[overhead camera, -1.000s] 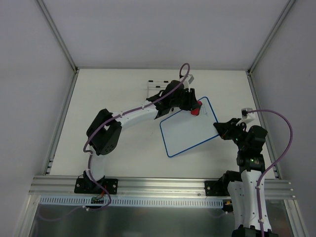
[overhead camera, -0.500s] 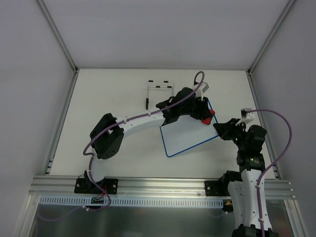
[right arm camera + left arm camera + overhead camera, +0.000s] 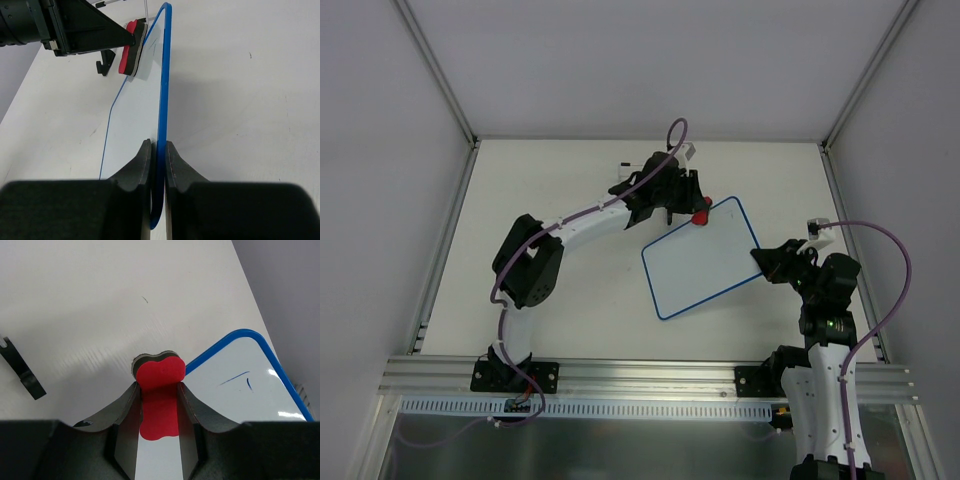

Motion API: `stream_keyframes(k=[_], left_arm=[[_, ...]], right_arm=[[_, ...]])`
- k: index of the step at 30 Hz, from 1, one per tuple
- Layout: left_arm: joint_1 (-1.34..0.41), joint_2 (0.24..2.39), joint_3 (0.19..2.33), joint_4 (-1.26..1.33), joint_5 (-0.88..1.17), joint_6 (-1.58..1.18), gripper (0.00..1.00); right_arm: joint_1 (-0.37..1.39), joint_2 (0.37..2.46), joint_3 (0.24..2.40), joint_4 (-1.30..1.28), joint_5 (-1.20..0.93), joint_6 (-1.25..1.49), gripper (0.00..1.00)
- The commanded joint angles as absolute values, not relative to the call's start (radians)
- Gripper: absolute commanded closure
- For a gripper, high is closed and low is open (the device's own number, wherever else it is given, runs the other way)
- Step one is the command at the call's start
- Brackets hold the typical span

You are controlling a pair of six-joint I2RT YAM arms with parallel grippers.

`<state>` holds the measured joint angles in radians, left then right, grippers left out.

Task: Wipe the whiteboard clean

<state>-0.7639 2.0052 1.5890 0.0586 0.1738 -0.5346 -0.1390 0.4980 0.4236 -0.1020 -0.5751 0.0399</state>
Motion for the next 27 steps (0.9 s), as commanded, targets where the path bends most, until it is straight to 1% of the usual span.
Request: stream_keyframes(k=[1, 17, 22, 27], left_arm=[[-0.779, 2.035, 1.658, 0.043, 0.228, -0.509, 1.0], [-0.949, 2.062, 1.733, 0.005, 0.238, -0.408, 1.0], [-0.945, 2.048, 1.715, -0.028, 0.207, -0.408, 1.0], [-0.872, 2.034, 1.687, -0.032, 0.207, -0.462, 1.0]], right_arm=[[-0.127, 0.491, 0.476, -0.055, -0.609, -0.041, 1.0], [-0.127, 0.495, 0.476, -0.055, -0.609, -0.048, 1.0], [-0.127, 0.497, 0.477, -0.055, -0.607, -0.046, 1.0], [-0.127, 0.495, 0.477, -0.055, -0.607, -0.046, 1.0]])
